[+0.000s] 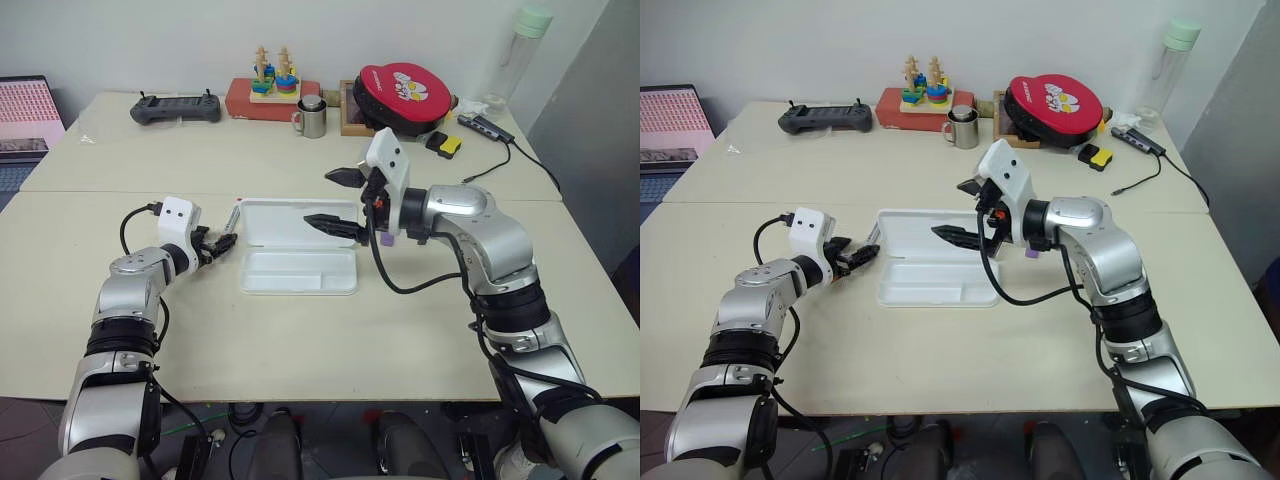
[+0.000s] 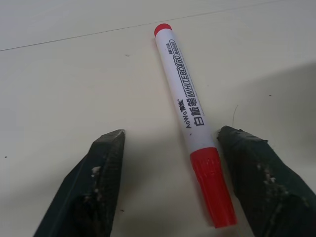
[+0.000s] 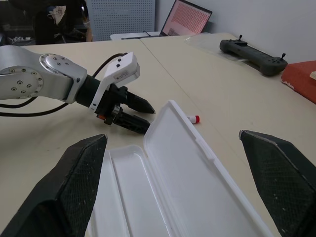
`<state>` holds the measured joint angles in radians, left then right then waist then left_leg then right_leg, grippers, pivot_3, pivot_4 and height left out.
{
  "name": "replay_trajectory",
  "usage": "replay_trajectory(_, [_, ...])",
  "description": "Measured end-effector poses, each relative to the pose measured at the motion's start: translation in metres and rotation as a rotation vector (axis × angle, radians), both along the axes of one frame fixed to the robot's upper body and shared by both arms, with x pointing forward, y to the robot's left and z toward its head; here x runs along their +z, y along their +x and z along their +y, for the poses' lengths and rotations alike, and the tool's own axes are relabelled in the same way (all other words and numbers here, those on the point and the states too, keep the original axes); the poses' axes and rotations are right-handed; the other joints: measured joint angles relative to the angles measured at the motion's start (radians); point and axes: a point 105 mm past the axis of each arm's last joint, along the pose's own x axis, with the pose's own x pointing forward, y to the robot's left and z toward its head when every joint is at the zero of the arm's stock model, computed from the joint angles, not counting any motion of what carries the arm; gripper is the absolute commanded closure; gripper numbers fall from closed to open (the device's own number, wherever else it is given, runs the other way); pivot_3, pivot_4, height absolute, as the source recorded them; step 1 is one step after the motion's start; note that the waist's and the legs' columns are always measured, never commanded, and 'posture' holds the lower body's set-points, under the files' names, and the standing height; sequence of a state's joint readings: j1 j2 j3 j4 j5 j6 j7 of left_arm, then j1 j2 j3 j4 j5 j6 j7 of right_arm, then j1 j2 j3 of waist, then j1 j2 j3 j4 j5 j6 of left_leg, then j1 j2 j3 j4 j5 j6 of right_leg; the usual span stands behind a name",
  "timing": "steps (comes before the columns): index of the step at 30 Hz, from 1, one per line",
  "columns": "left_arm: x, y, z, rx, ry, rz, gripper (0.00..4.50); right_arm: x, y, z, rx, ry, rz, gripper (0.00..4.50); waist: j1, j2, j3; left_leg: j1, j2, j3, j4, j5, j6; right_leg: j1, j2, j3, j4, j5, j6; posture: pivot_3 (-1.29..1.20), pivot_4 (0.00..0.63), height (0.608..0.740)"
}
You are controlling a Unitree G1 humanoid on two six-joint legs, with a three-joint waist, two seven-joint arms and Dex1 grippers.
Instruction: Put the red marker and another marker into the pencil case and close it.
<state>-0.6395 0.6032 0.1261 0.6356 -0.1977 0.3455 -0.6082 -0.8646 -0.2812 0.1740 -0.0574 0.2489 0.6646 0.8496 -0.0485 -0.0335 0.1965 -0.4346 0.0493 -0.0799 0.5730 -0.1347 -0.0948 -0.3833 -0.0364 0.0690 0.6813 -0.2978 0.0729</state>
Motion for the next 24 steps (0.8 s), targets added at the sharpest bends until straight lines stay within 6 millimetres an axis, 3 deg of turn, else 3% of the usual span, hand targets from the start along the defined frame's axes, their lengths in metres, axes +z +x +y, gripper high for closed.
replay_trajectory(11, [-0.002,0.006,-0.003,0.015,-0.025,-0.012,4.08,0.003,-0.001,-0.006,0.000,-0.004,-0.010,0.00,0.003,0.000,0.000,0.000,0.000,0.000,0.000,0.000,0.000,0.001,0.000,0.000,0.000,0.000,0.000,0.00,0.150,0.740])
replay_trajectory(20, [-0.006,0.003,0.004,0.092,-0.071,-0.036,4.08,0.004,0.001,-0.014,-0.012,-0.013,-0.013,0.00,-0.002,0.000,0.000,0.001,0.000,0.000,0.000,0.000,0.000,0.001,0.000,0.000,0.000,0.000,0.000,0.00,0.150,0.740])
replay_trajectory(24, [0.012,0.005,0.019,0.212,-0.246,-0.144,4.08,0.011,-0.001,-0.023,-0.003,0.017,-0.009,0.00,-0.006,0.000,0.000,-0.001,0.000,0.000,0.001,0.000,0.000,0.000,0.000,0.000,0.000,0.000,0.000,0.00,0.150,0.740])
